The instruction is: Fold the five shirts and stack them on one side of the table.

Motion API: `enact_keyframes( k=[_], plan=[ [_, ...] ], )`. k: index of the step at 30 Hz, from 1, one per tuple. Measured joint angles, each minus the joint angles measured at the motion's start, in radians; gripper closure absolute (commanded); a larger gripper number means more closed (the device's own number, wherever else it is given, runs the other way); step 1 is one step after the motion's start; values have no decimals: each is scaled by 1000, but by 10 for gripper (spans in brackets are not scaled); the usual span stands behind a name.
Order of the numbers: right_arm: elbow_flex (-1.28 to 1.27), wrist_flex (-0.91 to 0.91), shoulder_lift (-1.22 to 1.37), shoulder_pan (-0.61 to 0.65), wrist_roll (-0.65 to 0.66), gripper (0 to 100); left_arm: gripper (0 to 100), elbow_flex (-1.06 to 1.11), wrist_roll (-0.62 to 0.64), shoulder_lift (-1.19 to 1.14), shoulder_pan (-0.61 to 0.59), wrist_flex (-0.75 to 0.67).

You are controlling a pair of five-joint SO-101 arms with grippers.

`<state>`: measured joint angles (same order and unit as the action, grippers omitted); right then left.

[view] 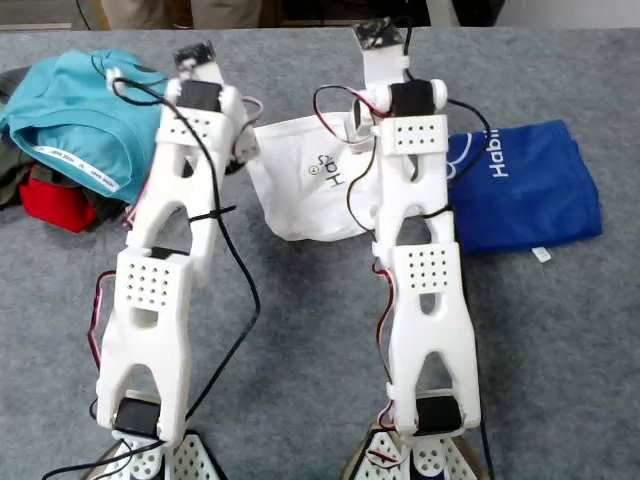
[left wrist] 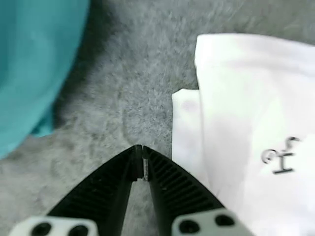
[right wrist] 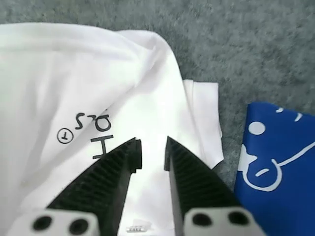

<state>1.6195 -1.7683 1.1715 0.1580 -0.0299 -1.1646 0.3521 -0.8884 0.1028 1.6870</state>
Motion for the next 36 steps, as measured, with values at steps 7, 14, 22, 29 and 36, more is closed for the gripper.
enact_keyframes(
  k=[7,14,22,29,36],
  plan=[
    [0,0,-69,57,2,917,981,-189,0,0,-164,60],
    [0,0,-64,256,2,917,981,-269,69,0,-420,60],
    [0,147,115,391,2,788,981,-273,97,0,-451,60],
    [0,328,227,396,2,815,981,-273,98,0,-451,60],
    [0,358,233,339,2,960,981,-273,98,0,-451,60]
  ],
)
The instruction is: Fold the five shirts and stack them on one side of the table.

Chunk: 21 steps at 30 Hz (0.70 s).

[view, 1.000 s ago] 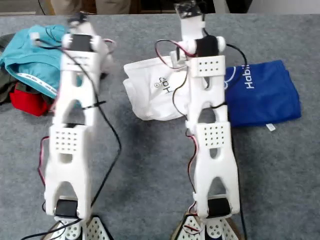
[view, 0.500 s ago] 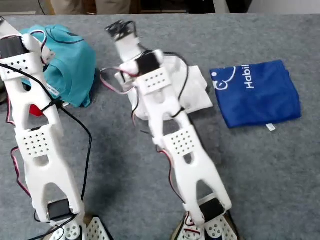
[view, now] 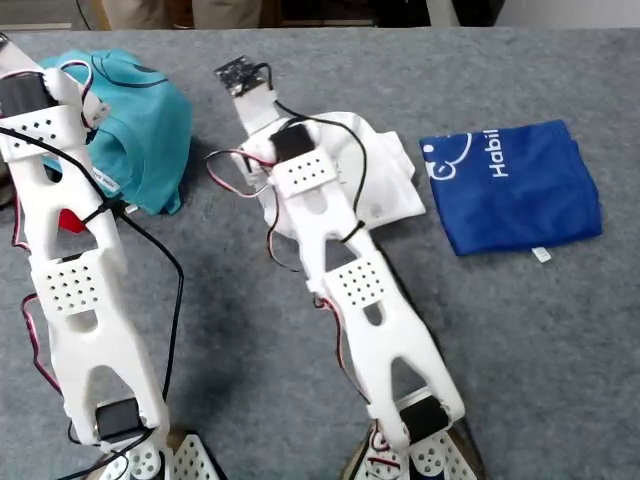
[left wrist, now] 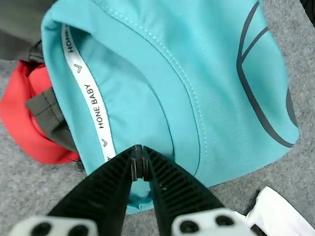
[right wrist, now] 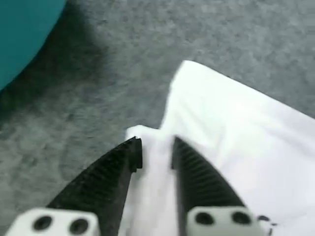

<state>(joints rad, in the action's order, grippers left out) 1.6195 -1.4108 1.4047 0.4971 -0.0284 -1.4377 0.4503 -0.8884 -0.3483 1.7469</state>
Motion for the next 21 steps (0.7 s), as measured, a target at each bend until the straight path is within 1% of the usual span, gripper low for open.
enact_keyframes(
  k=[11,15,21],
  plan=[
    [0,0,0,-87,0,965,981,0,0,-15,11,0],
    [0,-63,-9,-110,0,976,981,0,0,-15,15,0],
    [0,-164,-106,-164,0,990,981,0,0,-15,20,0]
  ],
)
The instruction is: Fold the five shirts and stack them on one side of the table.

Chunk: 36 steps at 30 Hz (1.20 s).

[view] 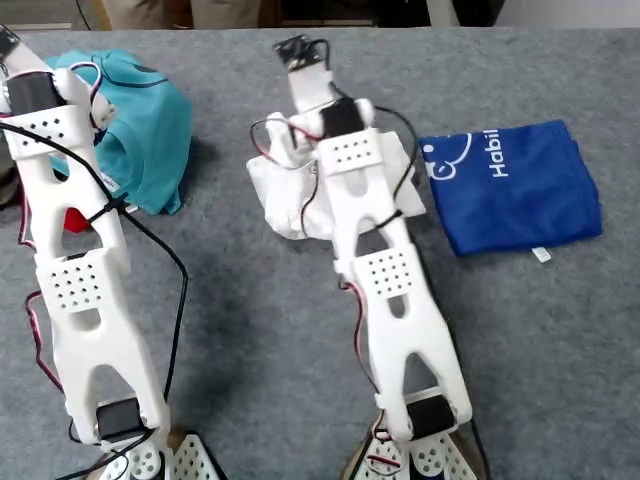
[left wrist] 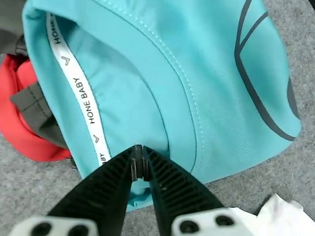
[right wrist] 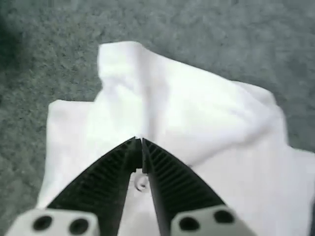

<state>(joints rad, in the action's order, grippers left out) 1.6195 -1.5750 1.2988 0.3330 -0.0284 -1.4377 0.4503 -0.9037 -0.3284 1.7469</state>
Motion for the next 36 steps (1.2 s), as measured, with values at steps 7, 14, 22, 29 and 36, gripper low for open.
enact_keyframes(
  k=[7,14,22,29,36],
  plan=[
    [0,-83,-29,-84,0,920,981,0,0,0,2,0],
    [0,-38,-29,-9,-12,593,981,0,0,0,3,0],
    [0,161,5,118,-71,726,981,0,0,-9,3,0],
    [2,293,129,130,-71,849,981,0,0,-9,3,0],
    [2,305,135,126,-72,871,981,0,0,-9,3,0]
  ],
)
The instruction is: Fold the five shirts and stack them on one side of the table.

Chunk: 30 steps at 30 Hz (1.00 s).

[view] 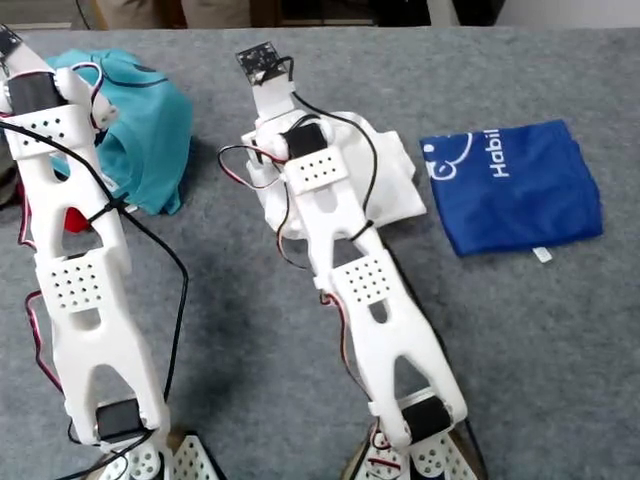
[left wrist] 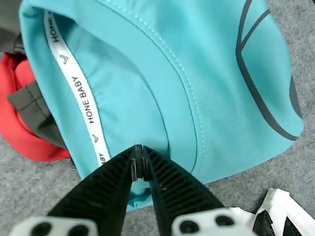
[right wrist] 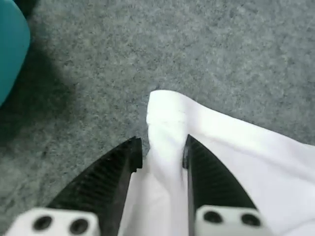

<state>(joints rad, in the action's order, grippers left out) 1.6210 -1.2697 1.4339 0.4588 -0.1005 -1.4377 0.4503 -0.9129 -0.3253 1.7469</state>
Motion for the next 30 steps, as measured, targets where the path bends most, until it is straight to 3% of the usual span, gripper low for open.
enact_keyframes(
  k=[5,9,16,30],
  plan=[
    [0,2,-2,-25,9,995,981,0,0,0,0,0],
    [0,2,-2,-38,80,993,981,0,0,0,0,0],
    [0,-12,-17,-69,87,994,981,0,0,0,0,0],
    [0,-339,-267,-207,91,995,981,0,0,0,0,0]
  ],
)
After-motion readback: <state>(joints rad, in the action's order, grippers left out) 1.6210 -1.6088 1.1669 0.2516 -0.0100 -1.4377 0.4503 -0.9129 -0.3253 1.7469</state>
